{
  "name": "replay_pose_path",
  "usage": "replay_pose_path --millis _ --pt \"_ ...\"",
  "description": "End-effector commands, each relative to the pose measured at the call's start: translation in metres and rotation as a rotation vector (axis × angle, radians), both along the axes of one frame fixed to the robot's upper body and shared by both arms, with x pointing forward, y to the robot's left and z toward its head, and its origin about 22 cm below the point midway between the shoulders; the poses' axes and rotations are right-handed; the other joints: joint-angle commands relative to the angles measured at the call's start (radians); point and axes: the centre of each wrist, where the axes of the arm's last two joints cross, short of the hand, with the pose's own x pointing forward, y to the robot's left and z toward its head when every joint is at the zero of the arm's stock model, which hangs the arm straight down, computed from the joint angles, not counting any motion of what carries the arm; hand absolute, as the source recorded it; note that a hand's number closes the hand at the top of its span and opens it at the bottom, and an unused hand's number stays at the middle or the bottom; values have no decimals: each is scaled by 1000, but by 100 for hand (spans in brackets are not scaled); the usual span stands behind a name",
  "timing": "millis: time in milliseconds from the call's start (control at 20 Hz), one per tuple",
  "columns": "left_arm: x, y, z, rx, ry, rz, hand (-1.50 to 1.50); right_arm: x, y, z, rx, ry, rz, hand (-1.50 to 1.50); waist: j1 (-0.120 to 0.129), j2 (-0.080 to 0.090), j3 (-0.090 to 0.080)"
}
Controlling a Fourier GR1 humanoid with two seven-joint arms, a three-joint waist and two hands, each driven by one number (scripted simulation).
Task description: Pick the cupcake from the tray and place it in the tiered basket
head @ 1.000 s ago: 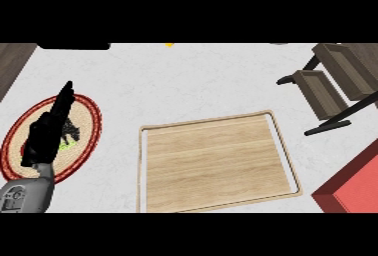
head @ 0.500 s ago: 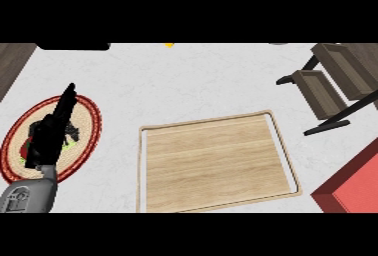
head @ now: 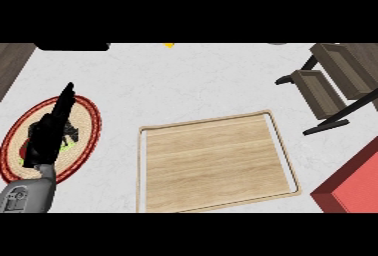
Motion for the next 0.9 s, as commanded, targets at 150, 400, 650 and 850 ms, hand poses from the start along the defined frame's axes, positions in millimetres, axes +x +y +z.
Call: replay_pose_path --millis 150,400,650,850 --pt "-9 5 -3 -3 -7 2 0 7 0 -14 227 -89 -12 -150 -1 -2 0" --pt "8 -11 15 15 -26 -2 0 -13 -35 25 316 -215 -36 -150 -7 -2 0" --pt "-11 -24 2 -8 -2 -15 0 -33 -65 44 355 -275 -148 -150 3 -2 1" --pt "-5 -2 -13 -7 6 17 0 -62 -97 69 434 -188 -216 -150 -12 -3 -1"
